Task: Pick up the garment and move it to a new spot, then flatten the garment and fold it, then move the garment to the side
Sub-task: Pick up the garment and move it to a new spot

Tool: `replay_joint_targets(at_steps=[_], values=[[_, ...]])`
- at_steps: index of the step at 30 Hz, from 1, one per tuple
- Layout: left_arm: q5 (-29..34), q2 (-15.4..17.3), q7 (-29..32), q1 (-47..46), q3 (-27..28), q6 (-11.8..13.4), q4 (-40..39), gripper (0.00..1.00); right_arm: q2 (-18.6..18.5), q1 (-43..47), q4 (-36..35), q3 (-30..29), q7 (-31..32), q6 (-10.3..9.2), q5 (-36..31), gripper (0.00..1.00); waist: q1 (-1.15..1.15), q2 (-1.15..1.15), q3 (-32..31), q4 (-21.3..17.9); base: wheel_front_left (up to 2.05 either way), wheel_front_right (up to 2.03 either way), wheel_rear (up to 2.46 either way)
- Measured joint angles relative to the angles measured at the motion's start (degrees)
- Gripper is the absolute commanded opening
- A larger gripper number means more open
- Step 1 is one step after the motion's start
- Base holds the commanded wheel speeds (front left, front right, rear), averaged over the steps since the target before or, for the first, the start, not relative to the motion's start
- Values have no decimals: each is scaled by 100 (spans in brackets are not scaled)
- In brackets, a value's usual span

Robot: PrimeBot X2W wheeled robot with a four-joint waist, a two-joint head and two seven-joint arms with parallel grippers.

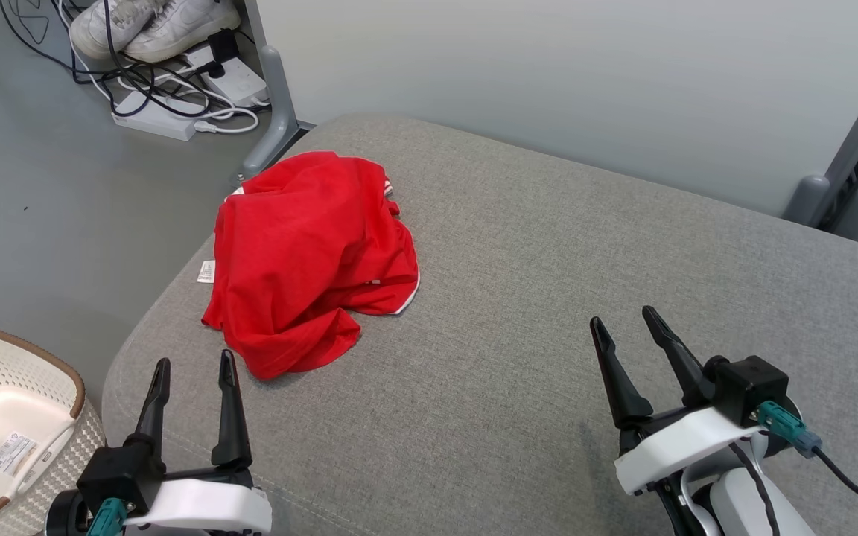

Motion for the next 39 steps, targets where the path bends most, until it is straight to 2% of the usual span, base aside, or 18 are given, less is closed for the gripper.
replay_joint_targets(at_steps=[7,12,18,23,27,33,39], values=[[22,1,0,-31,0,-77,111,100,-1,87,-107,-100,0,0,-5,100,0,0,54,-6,0,0,0],[-249,0,1,-140,-1,-131,253,100,0,113,-140,-179,0,0,-97,100,0,0,146,-9,0,0,0],[-318,10,1,-416,155,-330,516,100,4,85,-261,-297,0,0,-370,100,0,0,386,-79,0,0,0],[-319,247,7,-977,360,-435,903,100,4,-141,-487,-405,87,0,-731,100,0,0,761,-225,0,0,0],[-407,536,313,-1584,407,-642,1308,100,3,-309,-795,-501,260,0,-969,100,0,0,1117,-349,0,0,0],[-832,751,1027,-2521,446,-1039,1866,100,3,-462,-1263,-554,553,0,-1138,100,0,0,1675,-500,0,0,0],[-1046,977,1491,-3312,433,-1230,2525,100,-3,-495,-1466,-555,740,0,-1263,100,0,0,2120,-624,0,0,0]])
